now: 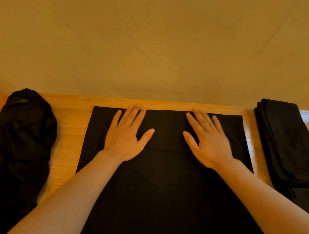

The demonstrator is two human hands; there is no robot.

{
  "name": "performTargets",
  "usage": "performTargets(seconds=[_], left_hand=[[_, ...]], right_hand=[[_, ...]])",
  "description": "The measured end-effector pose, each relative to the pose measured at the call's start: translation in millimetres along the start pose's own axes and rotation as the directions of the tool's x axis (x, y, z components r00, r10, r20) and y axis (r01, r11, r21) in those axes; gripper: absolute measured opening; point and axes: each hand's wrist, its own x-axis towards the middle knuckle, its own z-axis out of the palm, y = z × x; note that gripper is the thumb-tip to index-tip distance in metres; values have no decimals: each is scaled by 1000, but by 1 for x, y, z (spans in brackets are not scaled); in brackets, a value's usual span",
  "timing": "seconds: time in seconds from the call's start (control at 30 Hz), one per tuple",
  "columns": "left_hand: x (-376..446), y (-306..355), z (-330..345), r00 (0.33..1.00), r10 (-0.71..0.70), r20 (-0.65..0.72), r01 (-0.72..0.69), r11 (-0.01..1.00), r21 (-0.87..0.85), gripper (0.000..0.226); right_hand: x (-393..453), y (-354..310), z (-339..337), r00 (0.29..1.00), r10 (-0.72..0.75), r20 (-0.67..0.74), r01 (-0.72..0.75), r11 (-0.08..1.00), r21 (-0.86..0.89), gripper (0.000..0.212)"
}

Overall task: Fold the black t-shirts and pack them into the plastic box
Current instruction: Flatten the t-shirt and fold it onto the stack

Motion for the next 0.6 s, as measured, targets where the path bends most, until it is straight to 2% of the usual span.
performTargets(seconds=[0.17,0.33,0.47,0.53,0.6], left_hand=[[2,-49,-5,993,-115,11,114,993,40,80],[3,-71,-6,989,-146,32,145,989,43,73],[0,-58,-12,985,-152,-79,154,988,29,70],[-11,-31,-20,981,-77,-177,81,997,18,67],[-29,4,-22,976,62,-208,-66,998,-10,65]], right_hand=[[-2,55,-7,989,147,-5,-147,988,-46,72],[-2,72,-10,981,193,3,-193,981,-23,73],[-1,60,-14,971,229,-64,-234,969,-77,72],[-10,35,-18,977,159,-144,-169,984,-57,69],[-28,-1,-17,990,55,-130,-52,998,28,64]])
